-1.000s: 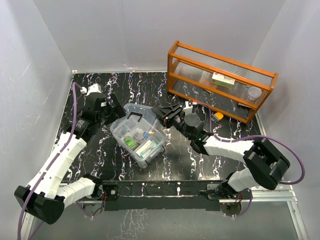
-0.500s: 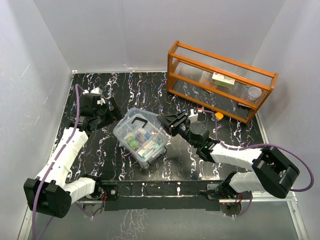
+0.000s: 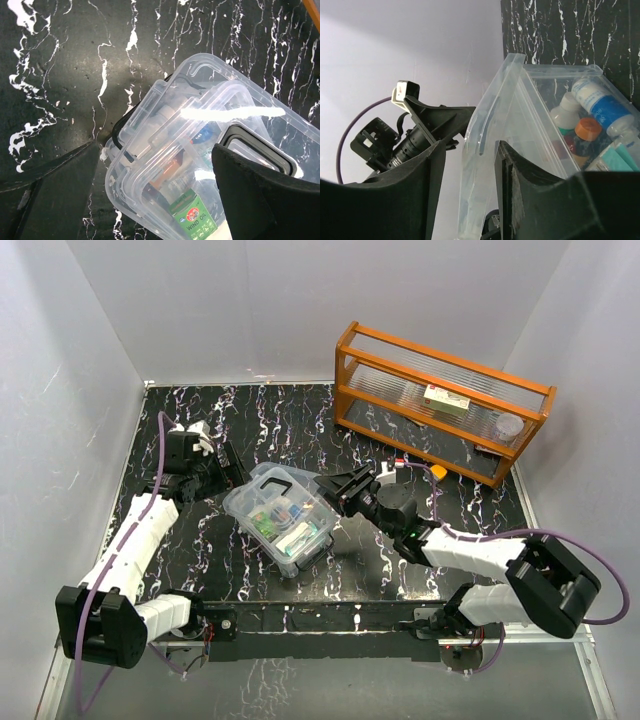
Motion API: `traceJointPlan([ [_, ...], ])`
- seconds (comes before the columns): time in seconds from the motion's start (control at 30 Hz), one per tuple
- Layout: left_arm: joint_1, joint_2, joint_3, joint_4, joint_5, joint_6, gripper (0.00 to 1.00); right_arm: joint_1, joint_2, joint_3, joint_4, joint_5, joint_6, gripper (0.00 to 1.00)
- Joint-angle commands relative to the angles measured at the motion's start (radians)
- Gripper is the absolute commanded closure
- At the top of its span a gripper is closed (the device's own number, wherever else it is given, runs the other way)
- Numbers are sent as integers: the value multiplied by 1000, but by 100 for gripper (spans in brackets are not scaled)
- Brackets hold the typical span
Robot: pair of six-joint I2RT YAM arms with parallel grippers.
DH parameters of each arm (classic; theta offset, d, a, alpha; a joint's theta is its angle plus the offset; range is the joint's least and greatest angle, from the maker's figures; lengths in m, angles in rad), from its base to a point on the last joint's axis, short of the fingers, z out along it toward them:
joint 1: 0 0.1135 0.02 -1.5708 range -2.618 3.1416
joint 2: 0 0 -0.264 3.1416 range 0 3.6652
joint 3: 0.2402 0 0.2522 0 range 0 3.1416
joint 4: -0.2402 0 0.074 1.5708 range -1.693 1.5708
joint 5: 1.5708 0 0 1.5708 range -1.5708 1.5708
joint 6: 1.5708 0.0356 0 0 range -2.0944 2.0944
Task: Organize the medicine kit
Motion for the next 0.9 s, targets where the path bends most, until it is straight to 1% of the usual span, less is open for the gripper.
traceJointPlan([
  [0.0,9,-14,-17,25,74,54,7,1,-64,-19,-40,-8,-21,57],
  [0.17,11,-15,-40,42,137,68,9,1,-124,-46,-86,-7,-35,59],
  [0.37,11,-1,-48,45,154,95,9,1,-188,-58,-179,-19,-60,63],
  [0.5,12,10,-37,42,212,147,9,1,-246,-59,-293,-14,-78,63],
  [0.7,12,16,-21,16,324,241,13,0,-350,-42,-460,6,-131,57],
  [0.87,12,27,-4,-2,413,316,16,1,-342,59,-664,-9,-270,51],
])
